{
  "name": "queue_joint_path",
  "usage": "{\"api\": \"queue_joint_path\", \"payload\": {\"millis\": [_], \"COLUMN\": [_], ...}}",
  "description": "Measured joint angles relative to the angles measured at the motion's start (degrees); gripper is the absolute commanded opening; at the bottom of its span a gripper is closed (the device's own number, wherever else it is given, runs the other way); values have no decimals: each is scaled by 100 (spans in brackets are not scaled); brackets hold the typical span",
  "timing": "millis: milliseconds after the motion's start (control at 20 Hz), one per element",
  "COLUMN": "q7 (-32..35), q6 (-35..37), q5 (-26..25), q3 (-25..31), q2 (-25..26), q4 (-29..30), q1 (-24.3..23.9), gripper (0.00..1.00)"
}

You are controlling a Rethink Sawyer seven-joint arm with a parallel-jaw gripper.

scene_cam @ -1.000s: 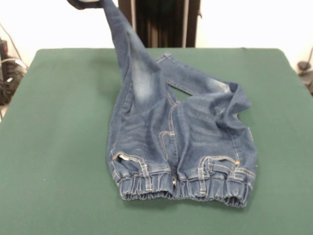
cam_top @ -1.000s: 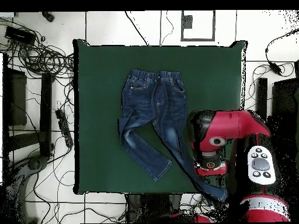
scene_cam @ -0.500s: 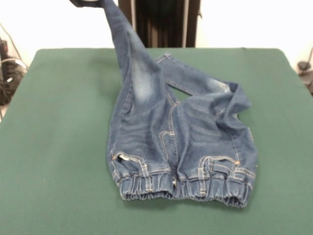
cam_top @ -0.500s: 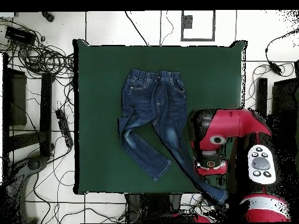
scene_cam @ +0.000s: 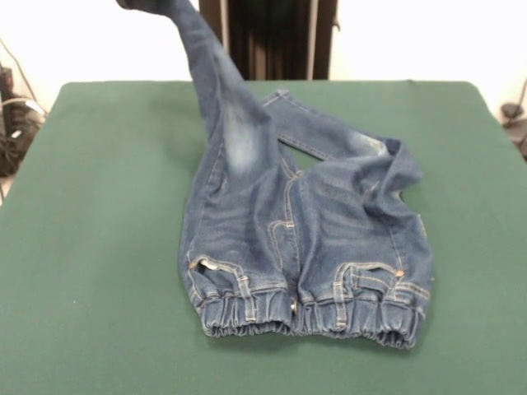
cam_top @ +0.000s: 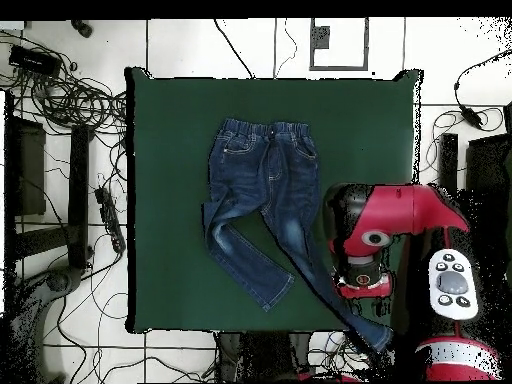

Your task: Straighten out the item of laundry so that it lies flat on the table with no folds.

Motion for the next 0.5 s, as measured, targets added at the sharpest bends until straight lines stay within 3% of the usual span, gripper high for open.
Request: {"api": "queue_joint_path", "payload": {"millis": [500], "q7": [0], "q6": [-948], "q5": [414], "q3": [466], "q2": [-790], "q4": [94], "q1": [-317], "gripper": [100]}}
